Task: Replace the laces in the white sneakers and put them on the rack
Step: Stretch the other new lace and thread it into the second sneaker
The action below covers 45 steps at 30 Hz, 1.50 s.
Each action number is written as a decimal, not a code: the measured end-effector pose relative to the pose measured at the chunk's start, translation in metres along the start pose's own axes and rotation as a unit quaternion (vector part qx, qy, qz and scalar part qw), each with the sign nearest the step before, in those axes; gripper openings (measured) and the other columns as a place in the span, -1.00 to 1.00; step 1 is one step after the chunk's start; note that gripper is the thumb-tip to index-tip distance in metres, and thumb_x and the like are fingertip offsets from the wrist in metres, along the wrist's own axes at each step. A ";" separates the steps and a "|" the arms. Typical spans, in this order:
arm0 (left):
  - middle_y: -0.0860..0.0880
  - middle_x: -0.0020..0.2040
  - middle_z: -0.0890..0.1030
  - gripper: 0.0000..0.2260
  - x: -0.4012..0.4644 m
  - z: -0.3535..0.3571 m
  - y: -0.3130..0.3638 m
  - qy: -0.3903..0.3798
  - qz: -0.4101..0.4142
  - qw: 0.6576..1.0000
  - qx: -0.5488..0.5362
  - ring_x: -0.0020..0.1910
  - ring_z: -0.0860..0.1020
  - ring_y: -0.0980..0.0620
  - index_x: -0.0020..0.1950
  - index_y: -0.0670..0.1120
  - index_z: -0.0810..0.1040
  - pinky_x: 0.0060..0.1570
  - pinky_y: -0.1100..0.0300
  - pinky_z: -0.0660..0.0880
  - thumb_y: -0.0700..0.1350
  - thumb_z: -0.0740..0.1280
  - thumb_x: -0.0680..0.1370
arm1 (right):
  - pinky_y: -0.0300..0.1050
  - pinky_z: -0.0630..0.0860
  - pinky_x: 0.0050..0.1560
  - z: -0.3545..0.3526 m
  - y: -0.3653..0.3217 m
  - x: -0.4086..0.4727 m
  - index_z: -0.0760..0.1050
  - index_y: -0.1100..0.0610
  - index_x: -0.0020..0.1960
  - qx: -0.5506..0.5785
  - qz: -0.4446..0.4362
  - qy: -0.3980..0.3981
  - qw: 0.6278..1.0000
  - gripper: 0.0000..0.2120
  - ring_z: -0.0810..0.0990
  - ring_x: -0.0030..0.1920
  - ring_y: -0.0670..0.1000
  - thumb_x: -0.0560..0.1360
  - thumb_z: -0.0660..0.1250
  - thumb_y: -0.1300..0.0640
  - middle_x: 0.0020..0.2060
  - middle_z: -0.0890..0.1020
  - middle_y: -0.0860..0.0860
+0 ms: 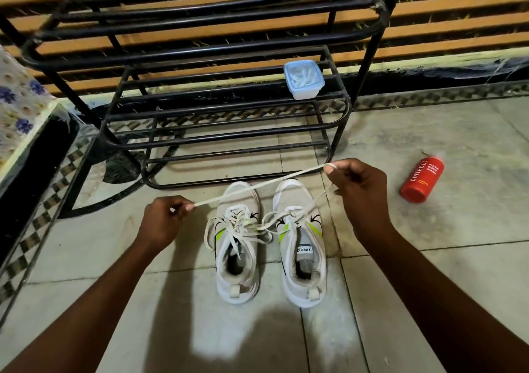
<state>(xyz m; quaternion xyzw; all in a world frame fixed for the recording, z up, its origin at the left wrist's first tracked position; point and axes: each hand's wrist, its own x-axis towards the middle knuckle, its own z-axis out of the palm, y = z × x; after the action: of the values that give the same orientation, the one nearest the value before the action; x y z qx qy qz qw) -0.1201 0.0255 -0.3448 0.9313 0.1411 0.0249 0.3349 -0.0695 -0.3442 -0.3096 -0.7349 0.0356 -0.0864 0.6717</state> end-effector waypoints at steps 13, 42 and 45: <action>-0.04 -0.23 0.68 -0.87 -0.010 0.047 0.089 -0.084 0.095 0.981 -0.145 -0.23 0.62 -0.01 -0.18 -0.01 0.69 -0.16 0.09 0.49 -0.19 0.51 0.54 | -0.03 0.51 -0.07 -0.014 0.035 0.000 0.70 0.00 0.03 -0.056 0.097 -0.032 0.993 -0.82 0.62 -0.26 -0.11 0.46 0.50 0.19 -0.30 0.70 -0.03; 0.00 -0.28 0.72 -0.83 -0.061 0.141 0.157 -0.083 -0.041 0.967 -0.237 -0.22 0.71 0.04 -0.20 -0.07 0.66 -0.10 0.10 0.66 -0.30 0.54 0.48 | 0.01 0.63 0.05 -0.010 0.069 -0.101 0.58 -0.01 0.22 -0.162 0.003 -0.025 0.986 -0.71 0.69 -0.04 -0.15 0.54 0.38 0.23 -0.04 0.71 -0.16; 0.00 -0.23 0.73 -0.86 -0.064 0.142 0.155 -0.077 -0.033 0.969 -0.232 -0.17 0.72 0.09 -0.17 -0.10 0.66 -0.09 0.17 0.66 -0.31 0.54 0.48 | -0.01 0.62 0.09 -0.008 0.069 -0.102 0.59 0.02 0.22 -0.142 0.017 -0.017 0.990 -0.70 0.68 0.02 -0.17 0.54 0.39 0.27 0.01 0.70 -0.18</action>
<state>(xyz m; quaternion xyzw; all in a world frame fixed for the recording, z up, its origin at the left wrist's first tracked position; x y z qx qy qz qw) -0.1233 -0.1944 -0.3538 0.8223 0.1363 -0.0258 0.5519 -0.1668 -0.3416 -0.3854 -0.8233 0.0483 -0.0568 0.5626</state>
